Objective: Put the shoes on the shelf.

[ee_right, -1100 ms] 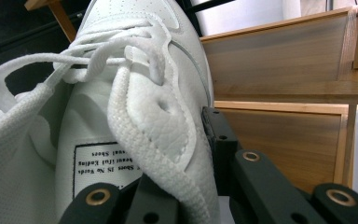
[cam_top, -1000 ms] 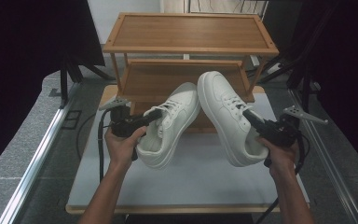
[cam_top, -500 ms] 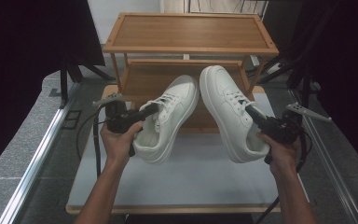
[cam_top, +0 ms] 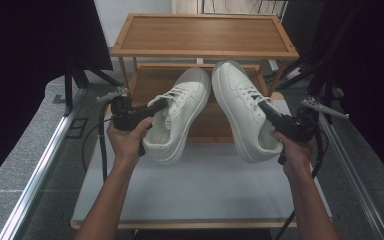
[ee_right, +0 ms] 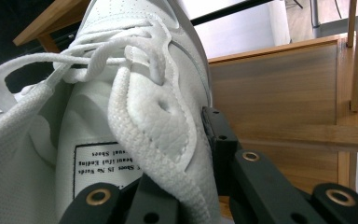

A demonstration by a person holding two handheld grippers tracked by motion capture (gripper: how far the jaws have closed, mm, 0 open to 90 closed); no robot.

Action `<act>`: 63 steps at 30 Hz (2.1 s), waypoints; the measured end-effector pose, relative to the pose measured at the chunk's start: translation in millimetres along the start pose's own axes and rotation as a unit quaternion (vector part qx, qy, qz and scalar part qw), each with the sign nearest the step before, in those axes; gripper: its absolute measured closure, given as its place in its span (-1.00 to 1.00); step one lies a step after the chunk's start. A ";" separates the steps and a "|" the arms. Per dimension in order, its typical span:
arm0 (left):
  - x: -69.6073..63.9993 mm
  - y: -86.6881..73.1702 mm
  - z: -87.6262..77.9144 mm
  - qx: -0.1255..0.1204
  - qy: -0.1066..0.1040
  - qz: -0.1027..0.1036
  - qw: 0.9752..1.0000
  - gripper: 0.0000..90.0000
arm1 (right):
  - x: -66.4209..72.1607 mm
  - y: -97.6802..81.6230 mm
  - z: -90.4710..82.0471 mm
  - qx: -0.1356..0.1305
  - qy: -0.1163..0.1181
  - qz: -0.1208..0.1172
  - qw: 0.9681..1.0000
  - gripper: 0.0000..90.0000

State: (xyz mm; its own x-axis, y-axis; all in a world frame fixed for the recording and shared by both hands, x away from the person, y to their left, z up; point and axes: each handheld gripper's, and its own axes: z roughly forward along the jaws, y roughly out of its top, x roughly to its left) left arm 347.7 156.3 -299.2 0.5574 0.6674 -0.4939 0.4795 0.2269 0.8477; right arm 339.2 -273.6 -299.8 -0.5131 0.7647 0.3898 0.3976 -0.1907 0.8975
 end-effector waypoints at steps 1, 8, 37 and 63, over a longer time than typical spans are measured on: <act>0.6 0.5 0.9 0.000 0.000 -0.002 1.000 0.80 | -0.4 0.9 2.3 0.002 -0.002 0.001 1.000 0.87; 4.4 6.3 6.3 -0.010 0.018 -0.004 1.000 0.80 | -4.9 3.2 15.8 0.009 -0.018 0.014 1.000 0.87; 16.5 31.3 34.8 -0.026 0.058 -0.022 0.998 0.80 | 4.7 17.1 58.6 0.028 -0.070 0.023 0.997 0.87; 20.2 41.6 92.9 -0.075 0.123 -0.084 0.986 0.67 | 19.4 30.9 121.9 -0.001 -0.157 0.096 0.983 0.73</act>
State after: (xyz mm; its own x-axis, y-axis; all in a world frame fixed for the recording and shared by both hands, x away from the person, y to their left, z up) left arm 441.9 113.3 -291.9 0.2881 0.7591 -0.5837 0.4355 0.4390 0.7859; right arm 434.2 -189.5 -289.7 -0.1697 0.8666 0.4693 0.4622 -0.3506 0.8145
